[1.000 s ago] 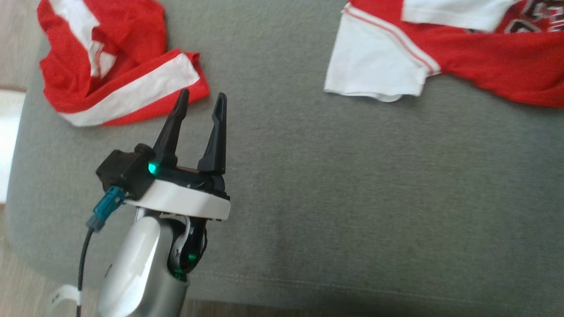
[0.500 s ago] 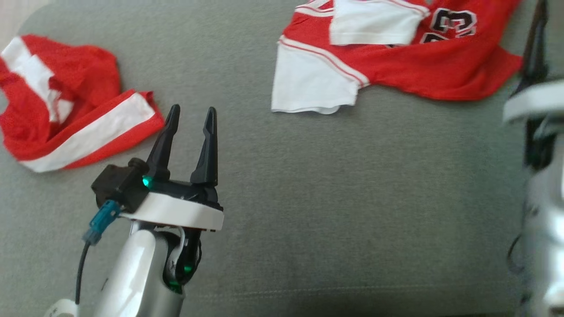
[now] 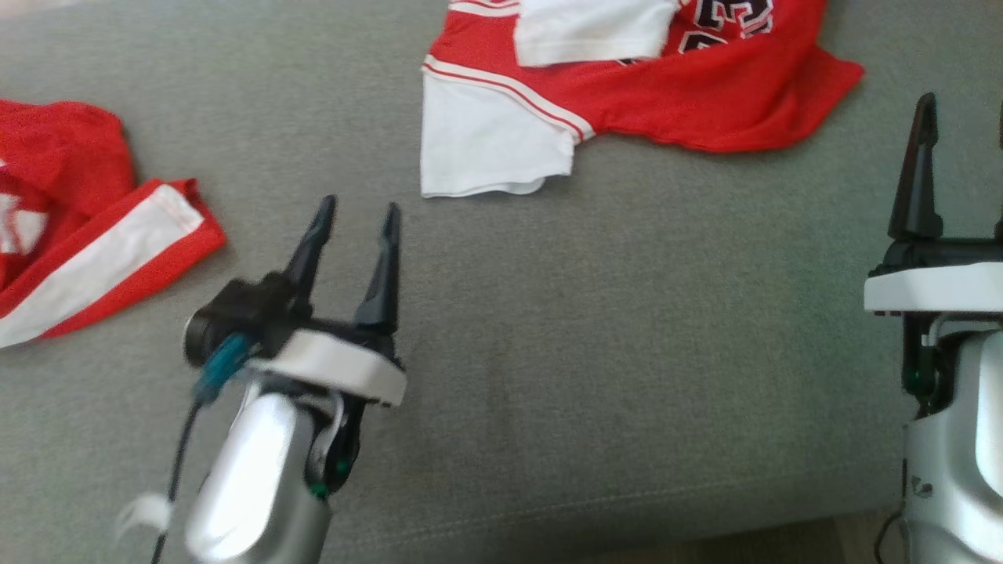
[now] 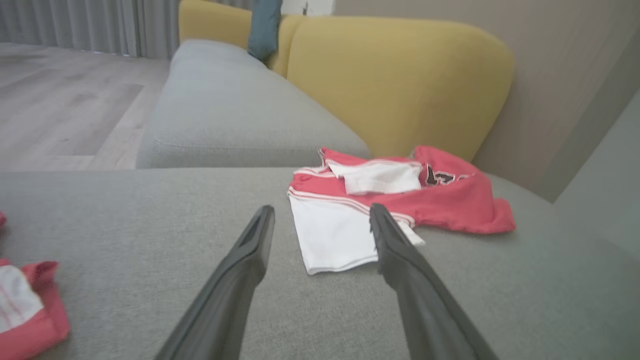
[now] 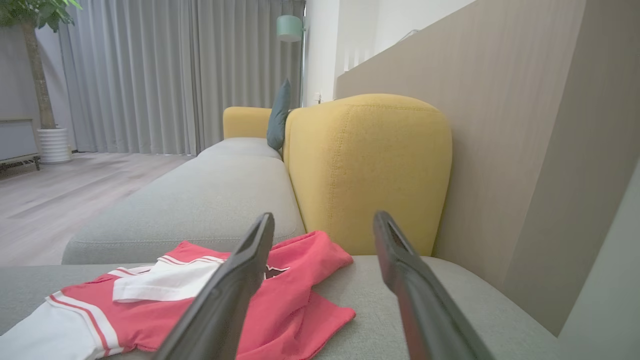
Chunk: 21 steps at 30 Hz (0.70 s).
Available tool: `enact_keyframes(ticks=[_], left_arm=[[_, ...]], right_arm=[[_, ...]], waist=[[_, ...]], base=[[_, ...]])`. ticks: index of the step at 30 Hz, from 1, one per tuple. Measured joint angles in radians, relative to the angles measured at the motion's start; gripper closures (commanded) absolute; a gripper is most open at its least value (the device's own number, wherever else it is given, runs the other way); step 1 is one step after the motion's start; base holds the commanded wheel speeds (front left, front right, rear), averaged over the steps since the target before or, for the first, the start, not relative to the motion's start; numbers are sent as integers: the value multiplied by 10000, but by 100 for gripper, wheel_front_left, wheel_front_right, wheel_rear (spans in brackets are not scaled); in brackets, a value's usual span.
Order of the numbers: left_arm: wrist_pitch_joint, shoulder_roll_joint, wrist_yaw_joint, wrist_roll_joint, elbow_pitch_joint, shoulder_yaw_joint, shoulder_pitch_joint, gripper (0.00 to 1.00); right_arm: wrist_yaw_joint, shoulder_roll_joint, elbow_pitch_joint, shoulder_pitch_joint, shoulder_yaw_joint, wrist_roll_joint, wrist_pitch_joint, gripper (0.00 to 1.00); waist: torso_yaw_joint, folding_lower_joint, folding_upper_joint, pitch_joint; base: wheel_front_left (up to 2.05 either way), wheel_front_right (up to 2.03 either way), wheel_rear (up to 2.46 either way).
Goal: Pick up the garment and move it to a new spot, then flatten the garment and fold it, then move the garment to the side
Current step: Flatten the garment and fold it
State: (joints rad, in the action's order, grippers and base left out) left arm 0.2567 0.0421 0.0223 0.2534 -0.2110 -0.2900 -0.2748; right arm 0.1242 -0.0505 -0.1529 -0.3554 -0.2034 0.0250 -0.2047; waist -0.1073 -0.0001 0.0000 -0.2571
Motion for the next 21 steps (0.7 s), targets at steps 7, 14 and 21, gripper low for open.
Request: enact_keyframes(ticks=[7,14,21], left_arm=[[-548,-33,50,-560,-2838,-564,-1962,0],[-1306,-13,27,-727,-4922,-606,-3388,0],[-1501,44,-61,-748,-6061,-654,-4018,0]], right_arm=[[0,17,477,10,100,-180,171,0],[0,23,625,10,280,-337,171,0],[0,25,656,11,311,-372,155,0]], waist=[[-516,0,0,-429],[-1089,0,0,-798],[-1374,0,0,-971]], base=[[0,0,0],[0,0,0],[0,0,0]])
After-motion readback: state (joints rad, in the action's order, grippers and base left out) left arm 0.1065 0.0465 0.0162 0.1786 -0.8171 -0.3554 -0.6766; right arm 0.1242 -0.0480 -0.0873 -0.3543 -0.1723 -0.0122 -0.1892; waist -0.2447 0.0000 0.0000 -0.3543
